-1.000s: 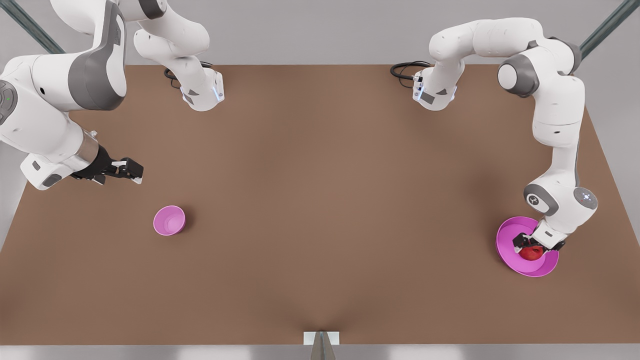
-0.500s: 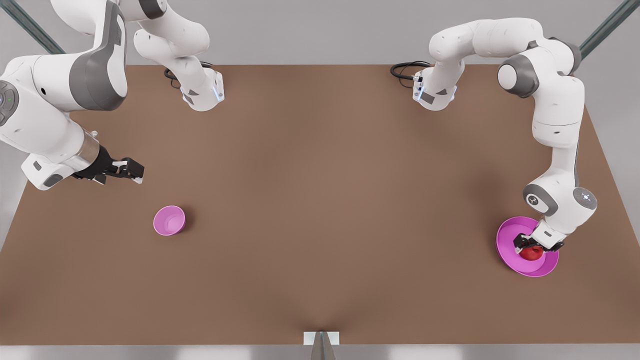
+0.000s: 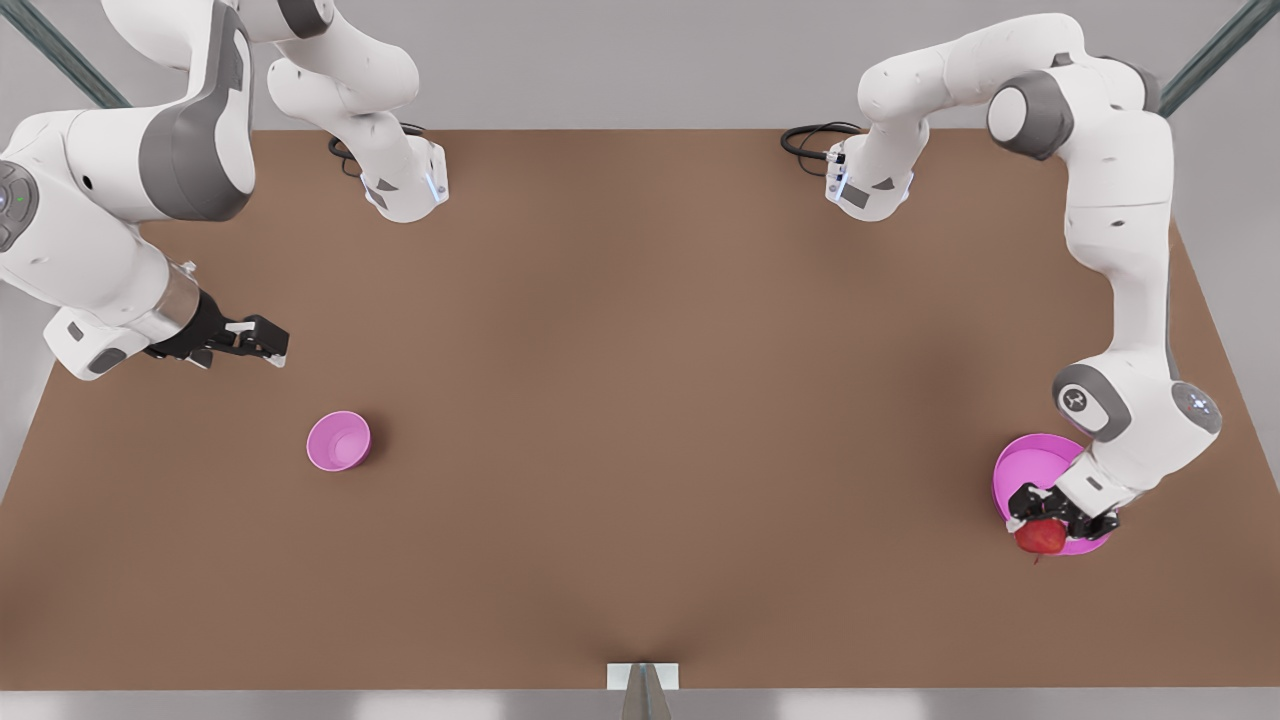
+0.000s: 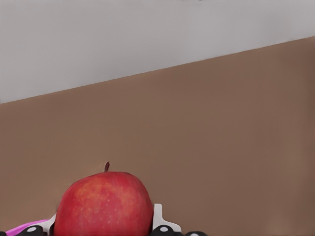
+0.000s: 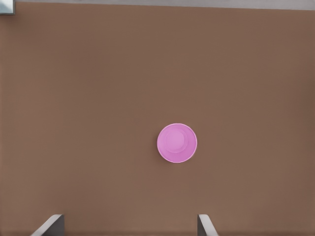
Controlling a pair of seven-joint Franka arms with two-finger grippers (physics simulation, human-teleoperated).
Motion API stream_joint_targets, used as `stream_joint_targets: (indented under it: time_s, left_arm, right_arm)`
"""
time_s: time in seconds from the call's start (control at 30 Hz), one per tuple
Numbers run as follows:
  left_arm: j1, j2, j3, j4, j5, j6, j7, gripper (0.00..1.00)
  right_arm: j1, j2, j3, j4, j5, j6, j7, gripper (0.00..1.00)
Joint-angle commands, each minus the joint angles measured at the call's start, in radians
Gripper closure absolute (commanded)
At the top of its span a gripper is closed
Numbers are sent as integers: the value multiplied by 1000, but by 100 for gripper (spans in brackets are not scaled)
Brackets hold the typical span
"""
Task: Use the left arm to pick up the apple from the plate, transfer it to the gripper of the right arm, and then use the right arm to place it into the bowl
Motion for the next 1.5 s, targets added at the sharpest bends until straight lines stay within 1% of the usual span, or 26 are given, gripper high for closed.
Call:
stream_joint_targets:
  time_s: [0.0,0.07,0.1,0.13,0.17,0.2,0.23,0.27,0.3,0.33,0.37,0.43,0.47,0.53,0.57,0.63,0.7,0.8,0.9,0.93,1.0,1.1,1.2,1.37,1.47]
  left_arm:
    - [0,-4,-71,10,-66,-120,-57,28]
    - [-4,-4,-170,39,-107,-191,-130,28]
    - [0,-2,-244,76,-113,-254,-172,28]
    - [-12,-1,-268,79,-165,-272,-183,27]
    - [-18,4,-279,79,-211,-303,-181,28]
    - [-64,13,-302,82,-305,-303,-175,27]
    - [-124,27,-311,106,-340,-300,-154,27]
    - [-211,71,-315,175,-354,-283,-129,27]
    - [-280,127,-325,250,-431,-275,-51,27]
    - [-342,150,-335,266,-604,-225,141,27]
    - [-397,153,-335,276,-699,-176,230,27]
    - [-493,226,-342,391,-802,-160,336,27]
    - [-512,232,-345,405,-834,-160,394,27]
    - [-524,251,-377,405,-955,-160,659,27]
    - [-532,254,-377,405,-980,-160,725,27]
    - [-559,260,-377,405,-983,-160,909,27]
    - [-576,262,-376,405,-983,-148,1109,27]
    - [-610,265,-377,405,-983,-56,1327,27]
    - [-619,266,-374,416,-983,-39,1356,27]
    - [-619,269,-376,418,-983,-38,1360,27]
    - [-650,303,-377,471,-983,-5,1371,27]
    - [-664,314,-377,482,-1123,10,1502,26]
    - [-668,317,-377,482,-1126,10,1502,25]
    - [-670,320,-377,482,-1126,10,1502,23]
    - [-675,321,-376,482,-1126,10,1502,23]
  right_arm:
    - [-1,-1,-1,0,1,0,3,0]
    - [3,-1,2,-3,19,1,8,0]
    - [-7,14,-4,-3,167,6,15,0]
    - [-14,36,-4,-3,259,24,15,0]
    - [-16,69,-4,-3,365,69,15,0]
    - [-11,109,-4,-3,461,110,14,0]
    - [-10,135,-3,-3,534,128,15,0]
    - [-13,166,-1,-3,629,130,14,0]
    - [-14,207,-1,-4,726,130,9,0]
    - [-17,238,-1,-10,824,136,-8,0]
    - [-22,244,-1,-36,869,148,-54,0]
    - [-65,250,-1,-134,1039,153,-198,0]
    - [-76,252,-1,-170,1082,153,-245,0]
    - [-89,252,-1,-262,1197,153,-366,0]
    - [-97,250,-1,-317,1280,151,-426,0]
    - [-111,250,1,-374,1346,144,-523,0]
    - [-106,253,5,-394,1367,138,-616,0]
    - [-97,275,48,-415,1398,145,-770,0]
    - [-71,303,59,-409,1464,161,-810,0]
    - [-51,304,59,-409,1476,193,-813,0]
    - [-24,315,60,-412,1478,197,-839,0]
    - [-7,319,63,-409,1493,219,-842,0]
    - [-5,353,66,-403,1524,242,-884,0]
    - [30,368,66,-400,1682,263,-884,0]
    - [53,381,68,-388,1705,306,-908,0]
